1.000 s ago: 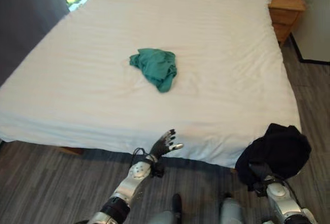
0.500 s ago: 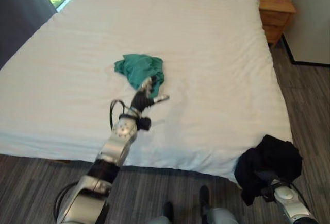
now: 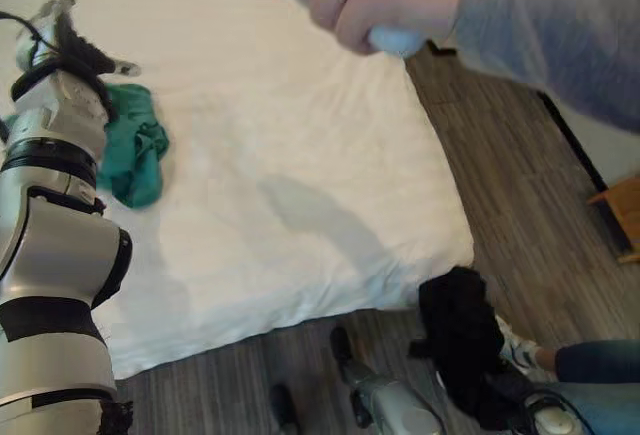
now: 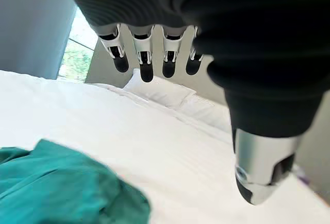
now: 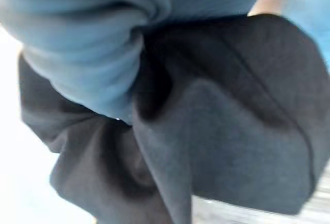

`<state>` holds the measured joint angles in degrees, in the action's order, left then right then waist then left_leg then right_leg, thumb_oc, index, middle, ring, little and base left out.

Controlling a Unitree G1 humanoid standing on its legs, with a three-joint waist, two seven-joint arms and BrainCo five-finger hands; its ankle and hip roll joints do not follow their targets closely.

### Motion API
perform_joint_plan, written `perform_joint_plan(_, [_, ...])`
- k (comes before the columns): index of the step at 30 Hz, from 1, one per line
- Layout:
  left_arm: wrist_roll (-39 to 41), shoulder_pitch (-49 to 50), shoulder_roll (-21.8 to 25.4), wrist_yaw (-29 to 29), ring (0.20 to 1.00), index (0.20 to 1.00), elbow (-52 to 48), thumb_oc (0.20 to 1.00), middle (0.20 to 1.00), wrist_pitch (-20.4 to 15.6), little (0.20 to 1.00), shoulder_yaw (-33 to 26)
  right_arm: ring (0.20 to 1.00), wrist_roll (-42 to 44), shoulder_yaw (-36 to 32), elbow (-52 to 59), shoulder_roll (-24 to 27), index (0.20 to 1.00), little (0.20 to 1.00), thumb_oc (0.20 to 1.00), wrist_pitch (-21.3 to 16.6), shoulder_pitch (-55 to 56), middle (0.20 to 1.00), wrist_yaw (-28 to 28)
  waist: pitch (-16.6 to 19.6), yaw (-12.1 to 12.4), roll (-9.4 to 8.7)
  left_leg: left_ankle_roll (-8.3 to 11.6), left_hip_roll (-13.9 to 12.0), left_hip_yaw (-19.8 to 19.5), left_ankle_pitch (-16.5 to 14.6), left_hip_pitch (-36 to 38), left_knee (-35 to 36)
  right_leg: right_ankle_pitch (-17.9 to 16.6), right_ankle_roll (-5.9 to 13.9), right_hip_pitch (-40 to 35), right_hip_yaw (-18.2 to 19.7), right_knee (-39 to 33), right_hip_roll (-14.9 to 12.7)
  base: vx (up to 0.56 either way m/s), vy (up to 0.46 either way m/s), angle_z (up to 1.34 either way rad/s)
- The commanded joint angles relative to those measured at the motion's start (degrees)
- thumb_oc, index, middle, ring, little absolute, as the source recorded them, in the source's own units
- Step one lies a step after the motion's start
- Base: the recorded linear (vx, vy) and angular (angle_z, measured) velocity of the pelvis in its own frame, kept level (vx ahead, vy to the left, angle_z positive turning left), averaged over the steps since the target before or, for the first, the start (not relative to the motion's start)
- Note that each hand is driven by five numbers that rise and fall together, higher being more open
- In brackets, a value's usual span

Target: Pick up bed clothes into laundry basket.

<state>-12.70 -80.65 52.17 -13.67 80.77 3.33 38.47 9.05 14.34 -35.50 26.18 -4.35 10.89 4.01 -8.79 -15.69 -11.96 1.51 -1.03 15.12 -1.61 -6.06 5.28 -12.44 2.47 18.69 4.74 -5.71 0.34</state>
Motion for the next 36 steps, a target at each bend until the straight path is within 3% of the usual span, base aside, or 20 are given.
perform_joint_plan(1, [-6.8, -0.5, 1.9, -2.9, 1.0, 1.0, -0.3, 1.0, 1.0, 1.5, 1.0, 0.8, 0.2, 2.5, -1.3, -0.2, 1.8, 0.2, 0.2, 0.2, -3.3, -6.4, 0.2, -0.9, -3.0, 2.1, 2.04, 0.59, -3.5, -3.3, 2.6, 0.7, -0.3, 1.6, 7.43, -5.3, -2.7, 1.0, -2.1, 0.04, 0.05, -0.3])
perform_joint_plan(3, [-9.1, 0.7, 2.7, -3.5, 1.0, 1.0, 0.0, 1.0, 1.0, 2.1, 1.0, 1.1, 0.2, 2.2, -0.5, 0.1, 1.6, 0.2, 0.2, 0.2, -3.7, -5.7, 0.2, -0.5, -3.4, 2.1, 0.89, 0.55, -3.5, -3.3, 2.5, 0.2, -0.3, 1.2, 7.67, -4.8, -3.0, 0.9, -2.2, 0.04, 0.03, -0.21])
perform_joint_plan(11, [-9.9, 1.2, 2.0, -5.1, 1.0, 1.0, -5.6, 1.0, 1.0, 2.0, 1.0, 0.7, 0.2, 2.6, 1.4, 1.4, 1.3, 0.2, 0.2, 0.2, -4.8, -7.5, 0.2, -1.1, -6.8, 3.7, -0.12, 0.17, -2.7, -5.3, 2.9, -2.8, -0.3, 0.8, 8.2, -3.2, -5.2, 1.1, -3.3, -0.01, 0.006, 0.1])
perform_joint_plan(15, [-9.6, 2.7, 2.2, -6.7, 1.0, 1.0, -7.5, 1.0, 1.0, 1.6, 1.0, -0.1, 0.2, 3.3, 3.1, 5.6, 1.0, 0.2, 0.2, 0.2, -5.9, -8.0, 0.2, -0.7, -9.0, 3.6, -2.93, 0.22, -3.2, -5.9, 3.7, -6.3, -0.3, -0.7, 8.38, -0.3, -5.4, 0.7, -2.8, -0.05, -0.058, 0.14])
perform_joint_plan(20, [-9.5, 4.8, 1.8, -6.5, 1.0, 1.0, -6.4, 1.0, 1.0, 0.6, 1.0, 0.0, 0.2, 2.6, 4.8, 5.3, 0.4, 0.2, 0.2, 0.2, -6.4, -7.0, 0.2, -0.3, -10.7, 3.5, -4.84, 0.31, -3.9, -6.6, 4.2, -8.5, -0.3, -0.9, 8.44, 1.8, -5.7, 0.7, -2.3, -0.02, -0.027, 0.01])
perform_joint_plan(22, [-3.2, 7.8, -0.1, -3.6, 1.0, 1.0, -5.0, 1.0, 1.0, -1.4, 1.0, -3.8, 0.2, 2.2, 5.4, 2.8, -0.4, 0.2, 0.2, 0.2, -6.0, -6.9, 0.2, -0.4, -10.8, 3.6, -5.48, 0.24, -4.0, -6.9, 4.2, -8.7, -0.3, -0.7, 8.45, 1.9, -5.6, 0.7, -2.2, 0.01, 0.007, 0.07])
perform_joint_plan(23, [0.2, 9.3, -1.0, -1.3, 0.529, 0.529, -4.9, 0.529, 0.529, -2.7, 0.529, -5.7, 0.2, 2.0, 5.4, 2.0, -0.6, 0.2, 0.2, 0.2, -5.6, -6.6, 0.2, -0.3, -10.7, 3.5, -5.62, 0.17, -4.0, -7.0, 4.0, -8.5, -0.5, -0.6, 8.55, 1.8, -5.4, 0.7, -2.2, 0.01, 0.011, 0.04])
perform_joint_plan(24, [0.3, 9.3, -1.0, -1.3, 0.529, 0.529, -5.0, 0.529, 0.529, -2.7, 0.529, -5.7, 0.2, 2.0, 5.4, 2.0, -0.5, 0.2, 0.2, 0.2, -5.6, -6.6, 0.2, -0.3, -10.6, 3.5, -5.58, 0.17, -4.0, -6.9, 4.0, -8.5, -0.5, -0.6, 8.56, 1.8, -5.4, 0.7, -2.2, 0.0, 0.0, 0.0])
perform_joint_plan(25, [2.6, 10.0, -1.5, -0.4, 0.2, 0.2, -4.7, 0.2, 0.2, -3.2, 0.2, -7.0, 0.2, 1.7, 5.5, 1.7, -0.5, 0.2, 0.2, 0.2, -5.4, -6.5, 0.2, -0.1, -10.4, 3.5, -5.52, 0.12, -4.0, -6.9, 3.7, -8.2, -0.4, -0.5, 8.56, 1.7, -5.2, 0.7, -2.2, 0.0, 0.0, 0.0])
perform_joint_plan(29, [9.4, 9.0, -4.4, 2.7, 0.2, 0.2, -5.2, 0.2, 0.2, -4.1, 0.2, -8.0, 0.2, 1.0, 6.1, 0.8, 0.0, 0.2, 0.2, 0.2, -4.8, -6.5, 0.2, 0.6, -9.3, 3.1, -5.11, 0.01, -3.7, -6.6, 3.0, -7.0, -0.3, 0.0, 8.58, 0.7, -4.6, 0.7, -2.0, 0.02, 0.048, -0.04])
perform_joint_plan(30, [16.5, 9.4, -5.8, 2.2, 0.2, 0.2, -6.2, 0.2, 0.2, -5.3, 0.2, -11.7, 0.2, 0.9, 6.2, 0.7, -0.1, 0.2, 0.2, 0.2, -4.6, -6.6, 0.2, 0.8, -8.7, 3.1, -4.56, -0.07, -3.5, -6.4, 2.6, -6.2, -0.3, 0.3, 8.63, 0.2, -4.5, 0.7, -2.1, 0.01, 0.036, -0.11])
perform_joint_plan(31, [16.5, 9.5, -5.8, 2.2, 0.2, 0.2, -6.2, 0.2, 0.2, -5.3, 0.2, -11.8, 0.2, 0.9, 6.2, 0.7, 0.0, 0.2, 0.2, 0.2, -4.6, -6.5, 0.2, 0.8, -8.7, 3.1, -4.5, -0.07, -3.5, -6.4, 2.6, -6.2, -0.3, 0.3, 8.63, 0.1, -4.5, 0.7, -2.1, 0.03, 0.063, -0.09])
perform_joint_plan(32, [27.7, 12.3, -9.6, 1.5, 0.2, 0.2, -8.9, 0.2, 0.2, -7.5, 0.2, -18.1, 0.2, 0.6, 7.0, -0.6, -0.7, 0.2, 0.2, 0.2, -4.8, -7.2, 0.2, 0.5, -8.1, 3.1, -3.78, -0.12, -3.2, -6.7, 2.2, -5.3, -0.3, 0.6, 8.64, -0.7, -4.7, 0.7, -2.3, 0.02, 0.028, -0.04])
perform_joint_plan(33, [27.7, 12.5, -9.6, 1.4, 0.2, 0.2, -9.0, 0.2, 0.2, -7.5, 0.2, -18.2, 0.2, 0.6, 7.0, -0.6, -0.6, 0.2, 0.2, 0.2, -4.8, -7.2, 0.2, 0.5, -8.1, 3.1, -3.72, -0.12, -3.2, -6.7, 2.2, -5.3, -0.3, 0.6, 8.64, -0.8, -4.7, 0.7, -2.3, 0.01, 0.032, 0.02])
perform_joint_plan(36, [39.0, 21.0, -18.1, 1.0, 0.2, 0.2, -18.7, 0.2, 0.2, -11.1, 0.2, -24.0, 0.2, 0.6, 7.1, -2.3, -1.6, 0.2, 0.2, 0.2, -5.2, -9.0, 0.2, -0.8, -8.2, 4.4, -2.61, -0.32, -2.5, -7.7, 2.2, -4.3, -0.3, 0.8, 8.34, -1.8, -5.9, 1.0, -3.2, 0.0, 0.009, 0.02])
